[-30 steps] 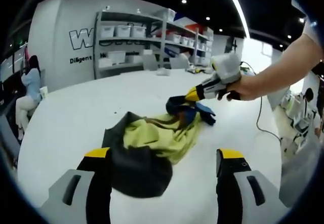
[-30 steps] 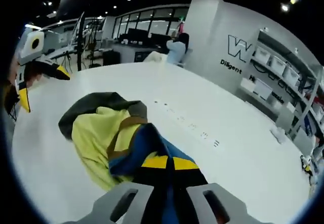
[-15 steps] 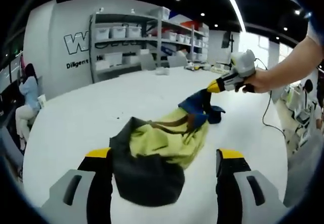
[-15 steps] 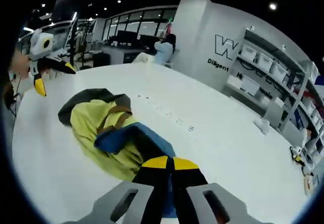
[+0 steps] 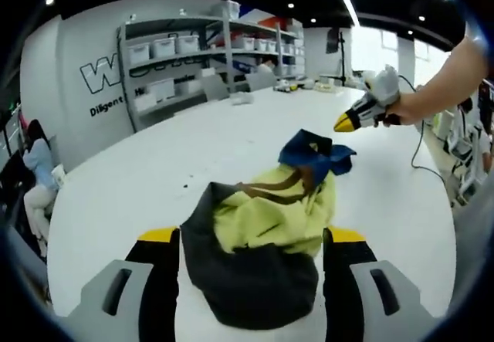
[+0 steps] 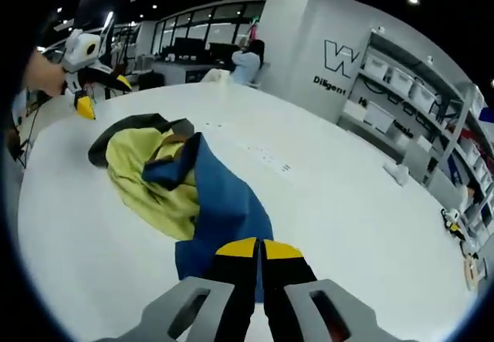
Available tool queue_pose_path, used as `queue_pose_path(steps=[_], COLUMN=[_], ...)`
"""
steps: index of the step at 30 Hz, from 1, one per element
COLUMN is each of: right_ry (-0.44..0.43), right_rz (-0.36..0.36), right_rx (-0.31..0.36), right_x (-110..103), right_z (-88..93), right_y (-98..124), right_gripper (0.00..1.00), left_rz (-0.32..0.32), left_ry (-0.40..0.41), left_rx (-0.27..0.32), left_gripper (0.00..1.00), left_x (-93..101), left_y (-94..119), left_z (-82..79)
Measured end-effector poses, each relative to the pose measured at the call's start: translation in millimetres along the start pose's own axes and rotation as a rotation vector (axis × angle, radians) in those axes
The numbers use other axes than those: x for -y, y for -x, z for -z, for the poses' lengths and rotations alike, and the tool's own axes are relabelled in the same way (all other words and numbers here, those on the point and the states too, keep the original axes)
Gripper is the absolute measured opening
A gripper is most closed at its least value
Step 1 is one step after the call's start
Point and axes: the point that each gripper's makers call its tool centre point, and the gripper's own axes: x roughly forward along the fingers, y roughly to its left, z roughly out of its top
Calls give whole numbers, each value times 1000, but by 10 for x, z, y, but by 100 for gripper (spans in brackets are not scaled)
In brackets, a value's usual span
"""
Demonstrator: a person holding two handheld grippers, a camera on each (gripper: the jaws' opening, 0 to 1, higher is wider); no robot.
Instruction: Fold the garment on the visible template until the final outline fits inside the template.
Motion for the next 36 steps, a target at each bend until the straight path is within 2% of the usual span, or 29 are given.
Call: queue_pose_path(steps=[3,7,12,17,21,24,27,30,31,34,36], right_ry=[17,48,93,117,129,143,184,233,246,312,325], right_rz=[-23,-89,-143,-179,-218,-244,-264,-271,-276,-281,-289], right_rx=[34,70,74,76,72,72,63,47,48,23,18], right_x=[-65,-232,-381,-424,-454,-489,-524,-546,-560,-594,-630], right_z=[-139,-298,-360,-392,-406,-435,-473,-498,-516,-528,-551], right_y=[-32,-84,-143,-198,-257,-290,-367,-454,-478,-583,-633], right_gripper=[0,1,6,7,8,9,10,13,13,13,13], left_rz=[1,13,20,31,52,52,45,58,61,78,75], left_ry=[0,-2,17,32,58,74,88,116,112,104,97], left_rx=[-4,-12,-33,-47,-70,-127,-160,-221,-221,-278,-302], left_gripper=[72,63,56,44,40,39,39,39,38,30,23], left_x=[-121,-283,-444,-520,-573,-632,-685,-675,-672,-599,-603], left_y=[-106,-293,-517,-713,-881,-977,-1064,-1104,-1117,-1089,-1085], left_z=[-63,-132,-192,-222,-233,-141,-61,94,115,265,343])
